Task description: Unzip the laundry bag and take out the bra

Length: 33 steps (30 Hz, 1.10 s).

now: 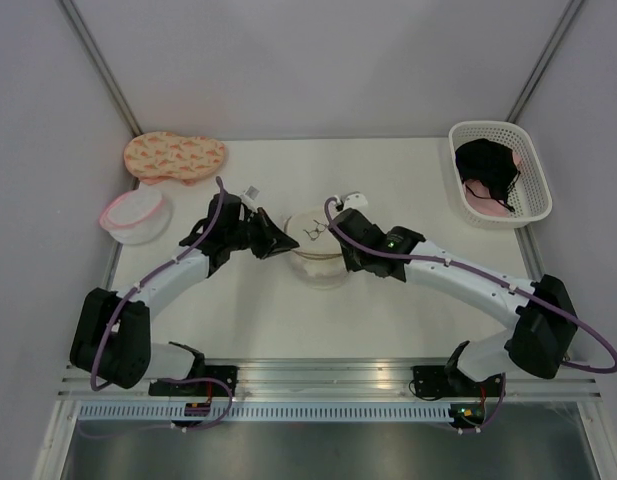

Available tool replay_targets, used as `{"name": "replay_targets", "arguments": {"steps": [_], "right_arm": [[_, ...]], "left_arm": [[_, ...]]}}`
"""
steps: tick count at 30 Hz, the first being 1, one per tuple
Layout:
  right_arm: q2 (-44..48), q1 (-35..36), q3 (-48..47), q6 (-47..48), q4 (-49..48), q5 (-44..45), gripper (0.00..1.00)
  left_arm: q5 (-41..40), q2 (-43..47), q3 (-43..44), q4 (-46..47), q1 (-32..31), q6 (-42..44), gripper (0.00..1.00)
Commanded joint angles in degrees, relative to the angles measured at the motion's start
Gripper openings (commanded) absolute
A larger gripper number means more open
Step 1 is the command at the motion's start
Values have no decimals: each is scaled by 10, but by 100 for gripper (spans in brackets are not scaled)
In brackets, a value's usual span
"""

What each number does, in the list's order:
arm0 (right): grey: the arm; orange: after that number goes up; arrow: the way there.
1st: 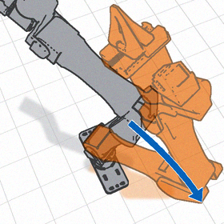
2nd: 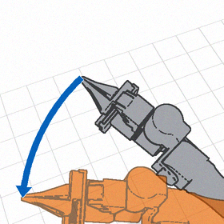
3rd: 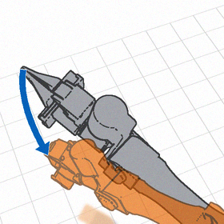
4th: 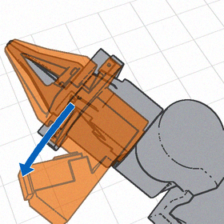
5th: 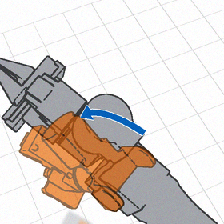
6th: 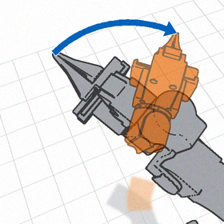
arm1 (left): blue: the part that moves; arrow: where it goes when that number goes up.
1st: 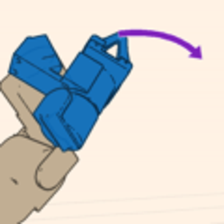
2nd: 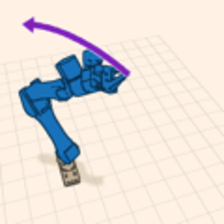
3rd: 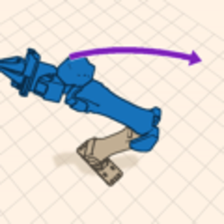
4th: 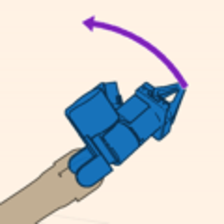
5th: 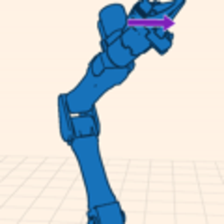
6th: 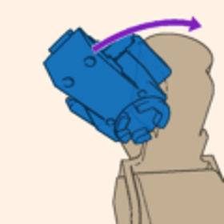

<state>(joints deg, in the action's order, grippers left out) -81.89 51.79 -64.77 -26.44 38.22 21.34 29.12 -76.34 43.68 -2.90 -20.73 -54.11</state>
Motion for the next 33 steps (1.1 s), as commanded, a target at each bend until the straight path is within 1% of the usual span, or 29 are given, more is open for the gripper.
{"name": "replay_targets", "arguments": {"steps": [1, 2, 4, 5, 7, 9, 11, 12, 13, 14, 15, 17, 18, 19, 20, 21, 22, 23, 24, 25, 26, 27, 28, 29, 33], "right_arm": [[-17, -49, -35, 5, 84, 192, 0], [-23, -64, -41, 13, 82, 220, 1], [-38, -79, -54, 27, 70, 236, 1], [-42, -91, -57, 33, 65, 239, 1], [-51, -98, -63, 39, 59, 229, 1], [-53, -100, -62, 40, 58, 201, 0], [-48, -100, -53, 38, 46, 176, 1], [-41, -100, -41, 35, 39, 152, 0], [-36, -99, -36, 33, 35, 142, 0], [-27, -99, -31, 31, 32, 131, 0], [-22, -100, -19, 28, 27, 113, 0], [-9, -100, -7, 28, 22, 87, 1], [-3, -100, -3, 27, 13, 53, 1], [1, -100, 2, 28, 7, 32, 1], [11, -99, 12, 31, -2, 6, 1], [18, -99, 19, 37, -27, -30, 0], [22, -97, 23, 36, -38, -87, 1], [30, -94, 31, 37, -66, -131, 0], [32, -93, 34, 36, -81, -162, 1], [37, -85, 34, 35, -92, -211, 1], [39, -79, 38, 35, -125, -253, 0], [41, -69, 40, 31, -140, -281, 1], [39, -65, 40, 30, -154, -330, 1], [38, -59, 39, 27, -181, -349, 0], [14, -42, 32, 18, -213, -387, 0]], "left_arm": [[57, -25, 41, -9, 21, 110, 2], [66, -33, 52, -22, 22, 123, 2], [87, -58, 84, -34, 22, 163, 2], [88, -65, 97, -61, 23, 177, 2], [83, -86, 126, -76, 23, 205, 2], [77, -100, 146, -76, 23, 211, 2], [60, -106, 155, -75, 23, 202, 35], [45, -106, 158, -75, 23, 187, 64], [36, -102, 156, -75, 23, 176, 71], [24, -95, 152, -75, 23, 168, 75], [-14, -81, 137, -78, 23, 148, 78], [-59, -25, 116, -89, 24, 117, 81], [-97, -2, 90, -98, 23, 104, 83], [-109, 50, 75, -97, 22, 89, 84], [-120, 75, 46, -97, 20, 61, 86], [-123, 95, 34, -97, 18, 48, 87], [-124, 119, 26, -96, 11, 37, 88], [-123, 151, 9, -96, 9, 15, 90], [-122, 166, 1, -95, 2, 5, 92], [-118, 177, -5, -94, -2, -3, 92], [-110, 190, -16, -92, -4, -20, 92], [-106, 194, -22, -81, -11, -27, 93], [-101, 195, -29, -71, -15, -35, 93], [-92, 195, -43, -61, -19, -53, 93], [-86, 161, -60, -20, -54, -79, 93]]}}
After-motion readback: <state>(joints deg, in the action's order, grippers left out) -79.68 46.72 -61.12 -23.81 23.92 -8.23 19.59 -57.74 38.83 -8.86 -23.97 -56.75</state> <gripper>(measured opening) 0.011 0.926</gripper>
